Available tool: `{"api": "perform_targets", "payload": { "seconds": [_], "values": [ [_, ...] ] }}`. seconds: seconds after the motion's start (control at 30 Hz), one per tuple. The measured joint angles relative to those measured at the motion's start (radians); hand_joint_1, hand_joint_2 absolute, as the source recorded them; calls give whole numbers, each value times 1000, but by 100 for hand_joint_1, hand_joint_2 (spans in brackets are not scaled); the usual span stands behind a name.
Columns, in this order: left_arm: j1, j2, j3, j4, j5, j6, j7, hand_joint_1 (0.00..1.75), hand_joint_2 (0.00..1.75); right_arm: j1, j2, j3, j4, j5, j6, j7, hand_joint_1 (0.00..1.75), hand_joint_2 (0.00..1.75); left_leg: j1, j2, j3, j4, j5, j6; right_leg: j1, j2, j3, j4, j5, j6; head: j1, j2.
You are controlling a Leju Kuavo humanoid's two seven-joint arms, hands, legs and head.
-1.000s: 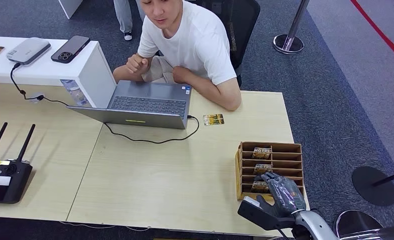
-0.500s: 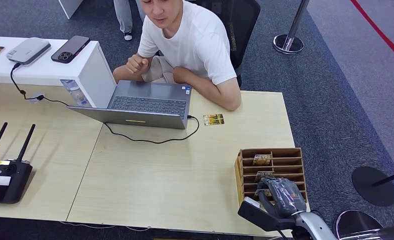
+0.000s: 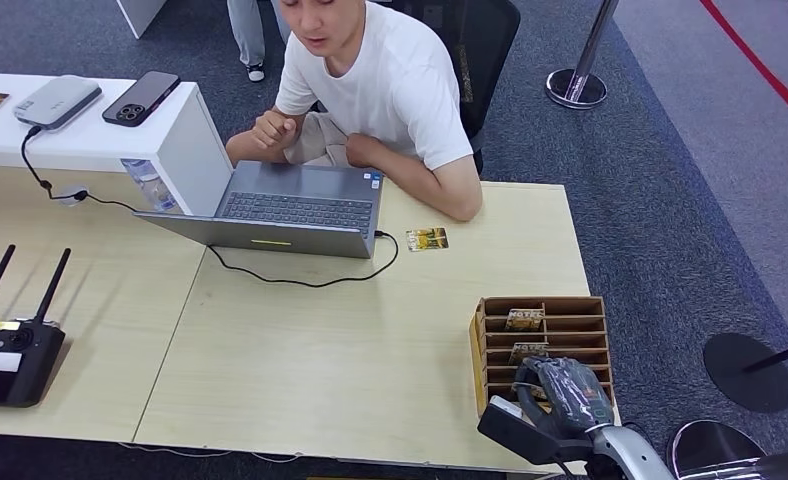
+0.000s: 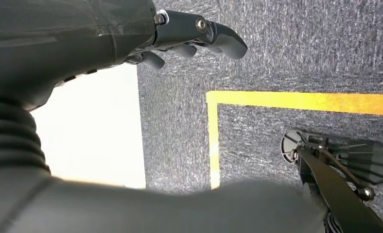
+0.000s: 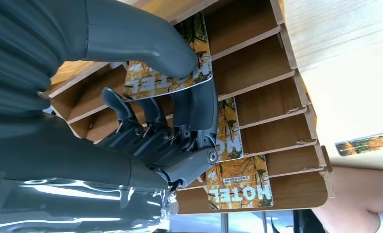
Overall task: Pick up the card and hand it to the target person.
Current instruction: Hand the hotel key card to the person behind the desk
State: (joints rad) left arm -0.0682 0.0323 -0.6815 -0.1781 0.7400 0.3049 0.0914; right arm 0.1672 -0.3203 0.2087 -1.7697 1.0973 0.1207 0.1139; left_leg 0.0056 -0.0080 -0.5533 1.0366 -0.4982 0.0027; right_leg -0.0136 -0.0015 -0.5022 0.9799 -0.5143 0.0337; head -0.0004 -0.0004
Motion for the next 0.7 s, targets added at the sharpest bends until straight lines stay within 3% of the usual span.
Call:
{"api": "perform_targets", "payload": {
  "seconds": [0.33, 0.7],
  "values": [
    [0, 3, -6, 0, 13, 36, -13, 0, 175, 0, -8, 1, 0, 1, -16, -8, 155, 175, 0, 0, 0, 0, 0, 0, 0, 0, 0, 0, 0, 0, 0, 0],
    [0, 3, -6, 0, 27, 28, -13, 0, 175, -1, -7, 8, -2, 23, -94, -78, 155, 175, 0, 0, 0, 0, 0, 0, 0, 0, 0, 0, 0, 0, 0, 0]
  ]
}}
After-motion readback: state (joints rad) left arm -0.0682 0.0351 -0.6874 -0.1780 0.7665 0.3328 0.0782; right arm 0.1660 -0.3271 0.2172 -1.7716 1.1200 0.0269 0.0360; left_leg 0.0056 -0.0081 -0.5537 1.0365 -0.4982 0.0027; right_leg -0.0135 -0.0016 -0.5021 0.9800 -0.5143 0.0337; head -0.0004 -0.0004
